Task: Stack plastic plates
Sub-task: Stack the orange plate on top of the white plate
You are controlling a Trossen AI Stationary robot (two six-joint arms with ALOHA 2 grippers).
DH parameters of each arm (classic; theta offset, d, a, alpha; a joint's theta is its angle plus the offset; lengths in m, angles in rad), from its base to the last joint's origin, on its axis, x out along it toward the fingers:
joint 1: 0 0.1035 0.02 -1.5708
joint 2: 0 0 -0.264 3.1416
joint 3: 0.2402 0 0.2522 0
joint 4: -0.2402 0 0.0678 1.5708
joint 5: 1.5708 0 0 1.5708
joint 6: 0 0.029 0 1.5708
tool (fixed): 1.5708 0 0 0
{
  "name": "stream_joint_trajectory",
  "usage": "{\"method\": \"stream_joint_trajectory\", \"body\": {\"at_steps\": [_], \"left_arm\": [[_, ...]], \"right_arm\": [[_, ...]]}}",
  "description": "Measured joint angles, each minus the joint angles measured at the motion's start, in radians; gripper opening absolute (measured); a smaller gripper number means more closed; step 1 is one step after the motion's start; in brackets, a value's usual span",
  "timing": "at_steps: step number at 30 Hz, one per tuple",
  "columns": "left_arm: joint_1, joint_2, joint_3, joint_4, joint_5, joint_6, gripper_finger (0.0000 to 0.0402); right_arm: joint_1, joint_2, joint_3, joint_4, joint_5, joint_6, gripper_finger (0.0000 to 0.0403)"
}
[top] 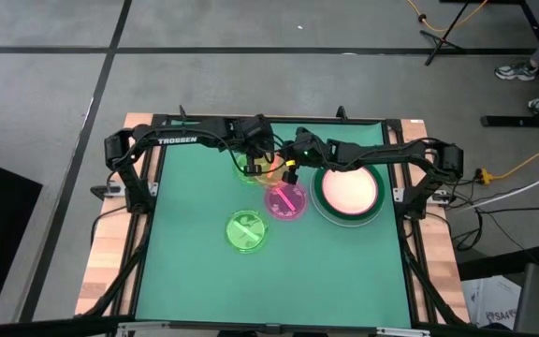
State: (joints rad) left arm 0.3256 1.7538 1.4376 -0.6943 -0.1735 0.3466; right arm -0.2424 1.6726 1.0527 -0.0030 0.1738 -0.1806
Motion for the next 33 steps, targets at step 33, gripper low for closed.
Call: {"method": "stream_joint_trajectory", "body": {"at_steps": [33], "left_arm": [[0.005,0.000,0.000,-0.026,-0.002,-0.066,0.0078]], "right_arm": [[-0.016,-0.025,0.000,-0.074,-0.035,-0.012,0.0001]]}}
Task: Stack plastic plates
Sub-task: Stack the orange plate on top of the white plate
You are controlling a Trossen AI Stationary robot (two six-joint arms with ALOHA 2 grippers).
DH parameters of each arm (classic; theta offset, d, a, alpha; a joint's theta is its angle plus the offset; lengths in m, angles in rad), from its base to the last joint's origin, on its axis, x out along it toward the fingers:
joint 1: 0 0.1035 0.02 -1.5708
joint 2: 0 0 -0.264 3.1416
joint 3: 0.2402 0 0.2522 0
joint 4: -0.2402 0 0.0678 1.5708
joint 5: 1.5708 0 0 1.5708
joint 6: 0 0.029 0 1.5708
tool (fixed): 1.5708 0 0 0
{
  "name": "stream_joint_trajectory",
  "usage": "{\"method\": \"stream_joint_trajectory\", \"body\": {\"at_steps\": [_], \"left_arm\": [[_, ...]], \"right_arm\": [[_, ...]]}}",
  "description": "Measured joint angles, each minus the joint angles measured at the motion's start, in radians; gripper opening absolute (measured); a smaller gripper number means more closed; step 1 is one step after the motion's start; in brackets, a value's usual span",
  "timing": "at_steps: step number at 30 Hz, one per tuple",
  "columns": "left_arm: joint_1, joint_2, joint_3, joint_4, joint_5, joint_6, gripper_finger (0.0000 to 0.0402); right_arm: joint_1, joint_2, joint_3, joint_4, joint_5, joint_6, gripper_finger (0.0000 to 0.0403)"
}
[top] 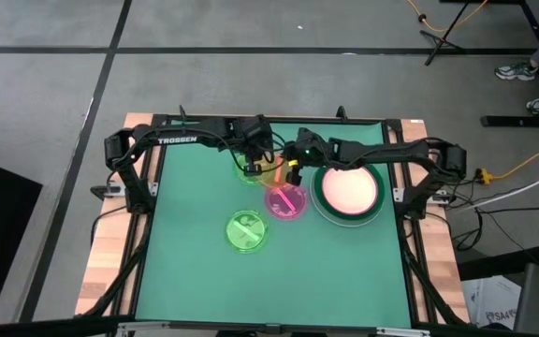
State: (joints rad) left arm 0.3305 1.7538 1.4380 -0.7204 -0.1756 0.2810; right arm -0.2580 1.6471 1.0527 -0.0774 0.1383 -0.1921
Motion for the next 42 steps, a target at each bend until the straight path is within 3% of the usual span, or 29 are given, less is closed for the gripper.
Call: {"method": "stream_joint_trajectory", "body": {"at_steps": [10,18,26,34,42], "left_arm": [[0.000,0.000,0.000,-0.032,0.000,-0.019,0.0078],[0.000,0.000,0.000,-0.031,0.001,-0.020,0.0078],[0.000,0.000,0.000,-0.030,0.001,-0.020,0.0078],[0.000,0.000,0.000,-0.027,0.001,-0.020,0.0078],[0.000,0.000,0.000,-0.027,0.002,-0.020,0.0078]], "right_arm": [[-0.075,-0.132,0.000,-0.171,-0.111,-0.025,0.0001],[-0.152,-0.285,0.000,-0.433,-0.232,-0.063,0.0001],[-0.247,-0.397,0.001,-0.761,-0.263,-0.103,0.0001],[-0.321,-0.405,0.001,-0.987,-0.262,-0.161,0.0001],[-0.326,-0.361,0.001,-1.011,-0.237,-0.186,0.0001]]}}
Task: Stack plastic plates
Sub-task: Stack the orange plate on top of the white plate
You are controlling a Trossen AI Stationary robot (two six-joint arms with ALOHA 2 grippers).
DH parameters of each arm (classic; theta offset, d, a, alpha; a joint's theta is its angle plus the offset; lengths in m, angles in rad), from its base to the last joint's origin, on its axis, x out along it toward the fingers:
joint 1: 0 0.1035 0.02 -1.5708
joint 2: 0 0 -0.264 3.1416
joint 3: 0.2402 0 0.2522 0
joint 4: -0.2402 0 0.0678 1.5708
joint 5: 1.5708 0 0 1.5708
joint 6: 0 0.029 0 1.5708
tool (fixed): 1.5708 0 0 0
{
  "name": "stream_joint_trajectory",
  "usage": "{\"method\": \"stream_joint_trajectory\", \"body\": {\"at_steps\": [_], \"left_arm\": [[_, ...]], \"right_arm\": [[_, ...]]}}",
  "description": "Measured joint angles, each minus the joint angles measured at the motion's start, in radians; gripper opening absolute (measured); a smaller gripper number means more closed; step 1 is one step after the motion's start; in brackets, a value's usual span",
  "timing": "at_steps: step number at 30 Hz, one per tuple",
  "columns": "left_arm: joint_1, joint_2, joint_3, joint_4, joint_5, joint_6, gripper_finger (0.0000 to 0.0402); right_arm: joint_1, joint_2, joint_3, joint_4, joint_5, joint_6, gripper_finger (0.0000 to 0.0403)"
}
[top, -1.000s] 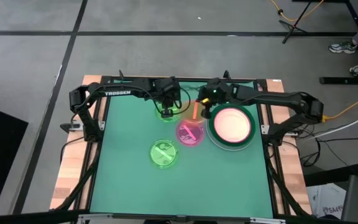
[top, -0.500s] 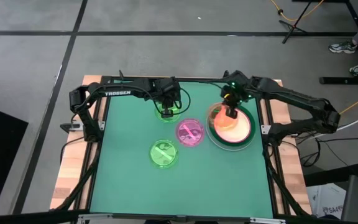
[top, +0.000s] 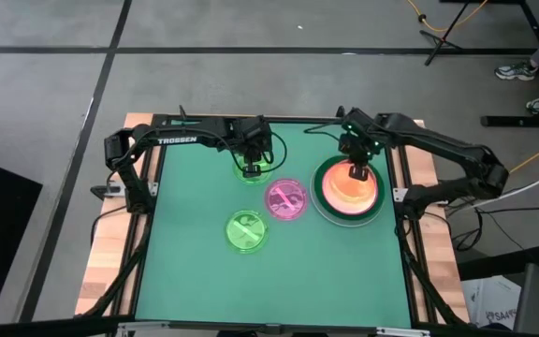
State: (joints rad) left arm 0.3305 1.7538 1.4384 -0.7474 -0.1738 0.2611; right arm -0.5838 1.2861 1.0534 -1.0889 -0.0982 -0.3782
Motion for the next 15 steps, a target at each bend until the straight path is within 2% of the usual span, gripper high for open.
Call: {"method": "stream_joint_trajectory", "body": {"at_steps": [15], "left_arm": [[0.000,0.000,0.000,0.000,0.000,0.000,0.0078]], "right_arm": [[0.001,0.180,0.000,-0.037,-0.008,0.002,0.0001]]}}
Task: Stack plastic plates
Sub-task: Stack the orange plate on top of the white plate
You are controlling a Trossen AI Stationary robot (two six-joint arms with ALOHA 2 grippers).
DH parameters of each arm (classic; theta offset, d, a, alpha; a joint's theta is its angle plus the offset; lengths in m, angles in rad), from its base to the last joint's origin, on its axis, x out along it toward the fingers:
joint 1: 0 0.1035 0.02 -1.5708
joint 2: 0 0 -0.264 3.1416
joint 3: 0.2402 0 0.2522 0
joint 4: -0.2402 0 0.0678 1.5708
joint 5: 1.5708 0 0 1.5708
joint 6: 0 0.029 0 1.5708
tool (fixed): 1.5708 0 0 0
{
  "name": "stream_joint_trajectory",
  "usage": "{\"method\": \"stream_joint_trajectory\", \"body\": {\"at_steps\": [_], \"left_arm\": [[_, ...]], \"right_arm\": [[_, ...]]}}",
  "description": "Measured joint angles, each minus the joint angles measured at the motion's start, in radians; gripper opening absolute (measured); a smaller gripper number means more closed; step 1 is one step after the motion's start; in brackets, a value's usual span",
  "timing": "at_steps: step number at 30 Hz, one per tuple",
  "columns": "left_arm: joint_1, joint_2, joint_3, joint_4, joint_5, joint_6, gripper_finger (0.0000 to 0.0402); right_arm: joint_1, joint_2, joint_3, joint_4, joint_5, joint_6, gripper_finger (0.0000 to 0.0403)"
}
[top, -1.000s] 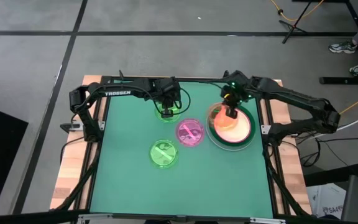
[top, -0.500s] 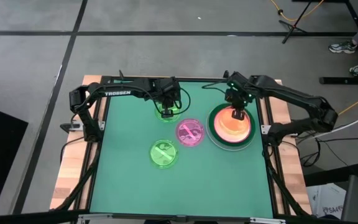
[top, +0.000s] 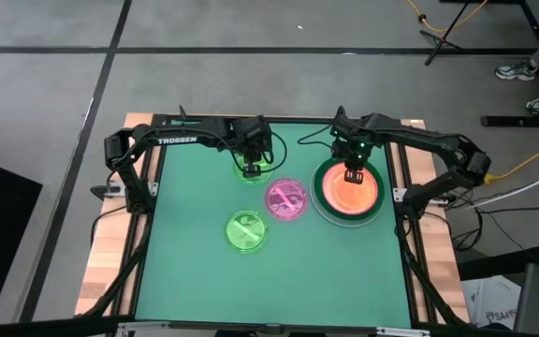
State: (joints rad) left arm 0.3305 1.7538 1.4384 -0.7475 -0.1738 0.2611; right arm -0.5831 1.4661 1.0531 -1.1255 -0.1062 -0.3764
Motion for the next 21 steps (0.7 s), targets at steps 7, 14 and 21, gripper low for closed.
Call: {"method": "stream_joint_trajectory", "body": {"at_steps": [7,14,21], "left_arm": [[0.000,0.000,0.000,0.000,0.000,0.000,0.0078],[0.000,0.000,0.000,0.000,0.000,0.000,0.0078],[0.000,0.000,0.000,0.000,0.000,0.000,0.0078]], "right_arm": [[0.000,0.041,0.000,0.001,0.014,0.001,0.0001],[0.000,0.044,0.000,0.004,0.027,0.000,0.0001],[0.000,0.044,0.000,0.006,0.027,0.000,0.0029]]}}
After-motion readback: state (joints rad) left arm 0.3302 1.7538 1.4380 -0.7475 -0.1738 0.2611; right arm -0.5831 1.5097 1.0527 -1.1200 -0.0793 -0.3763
